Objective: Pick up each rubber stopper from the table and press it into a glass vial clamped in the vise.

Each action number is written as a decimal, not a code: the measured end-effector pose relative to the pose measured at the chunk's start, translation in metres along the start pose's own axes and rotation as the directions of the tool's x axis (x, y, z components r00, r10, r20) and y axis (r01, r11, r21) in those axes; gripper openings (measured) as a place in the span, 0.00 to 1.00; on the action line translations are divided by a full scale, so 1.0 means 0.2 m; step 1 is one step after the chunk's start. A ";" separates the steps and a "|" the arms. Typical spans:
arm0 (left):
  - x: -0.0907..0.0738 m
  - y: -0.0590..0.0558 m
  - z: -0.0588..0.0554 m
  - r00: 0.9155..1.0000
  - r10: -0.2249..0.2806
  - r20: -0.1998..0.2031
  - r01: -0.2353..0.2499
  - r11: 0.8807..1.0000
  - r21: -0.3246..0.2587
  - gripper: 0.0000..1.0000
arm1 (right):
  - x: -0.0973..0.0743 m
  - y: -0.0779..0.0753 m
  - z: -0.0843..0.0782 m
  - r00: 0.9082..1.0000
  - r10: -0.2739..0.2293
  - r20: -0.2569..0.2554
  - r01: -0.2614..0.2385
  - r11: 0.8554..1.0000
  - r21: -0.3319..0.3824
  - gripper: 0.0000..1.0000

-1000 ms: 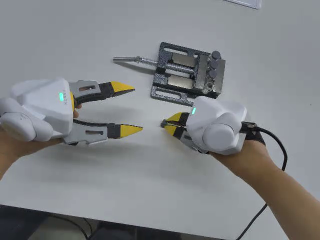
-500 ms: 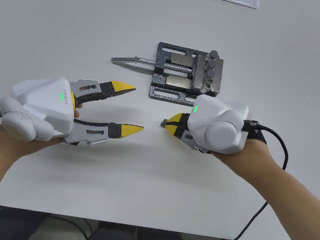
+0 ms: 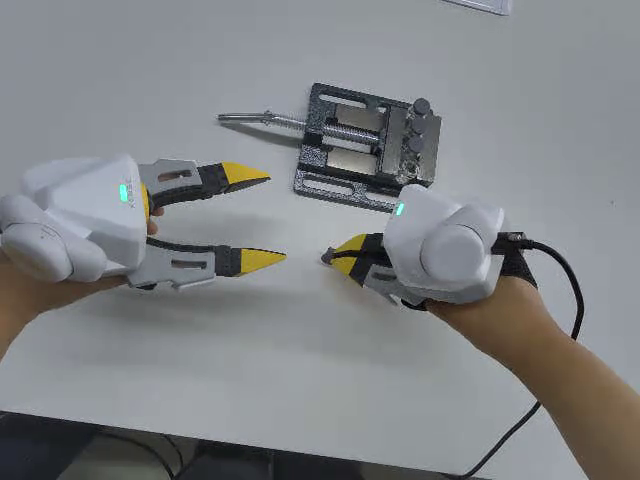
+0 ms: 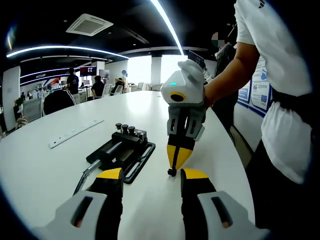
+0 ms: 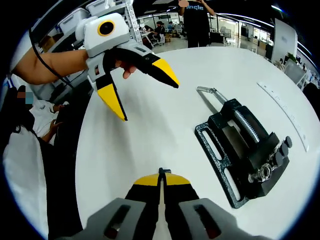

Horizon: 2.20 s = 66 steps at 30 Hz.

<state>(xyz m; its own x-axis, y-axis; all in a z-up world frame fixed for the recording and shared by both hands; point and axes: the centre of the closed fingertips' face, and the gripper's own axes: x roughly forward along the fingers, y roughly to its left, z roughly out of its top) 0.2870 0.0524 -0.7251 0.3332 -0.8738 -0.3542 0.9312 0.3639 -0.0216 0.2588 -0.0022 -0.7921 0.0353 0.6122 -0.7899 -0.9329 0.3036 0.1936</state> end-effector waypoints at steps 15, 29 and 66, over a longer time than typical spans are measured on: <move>0.02 -0.02 0.01 1.000 -0.012 -0.008 0.012 1.000 0.008 0.44 | -0.02 -0.03 -0.08 1.000 0.022 -0.010 -0.021 0.988 0.153 0.01; 0.04 -0.01 0.01 1.000 -0.017 -0.013 0.017 1.000 0.008 0.44 | -0.04 -0.08 -0.08 1.000 0.016 0.011 -0.018 0.980 0.197 0.02; 0.06 0.02 -0.01 1.000 -0.019 -0.020 0.019 1.000 0.006 0.43 | -0.07 -0.19 -0.03 0.999 -0.026 0.031 0.017 0.964 0.266 0.04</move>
<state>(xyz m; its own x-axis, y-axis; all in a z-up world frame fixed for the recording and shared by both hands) 0.2939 0.0440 -0.7306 0.3122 -0.8740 -0.3723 0.9383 0.3450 -0.0230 0.2917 -0.0262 -0.7925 0.0707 0.6268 -0.7760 -0.8034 0.4969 0.3281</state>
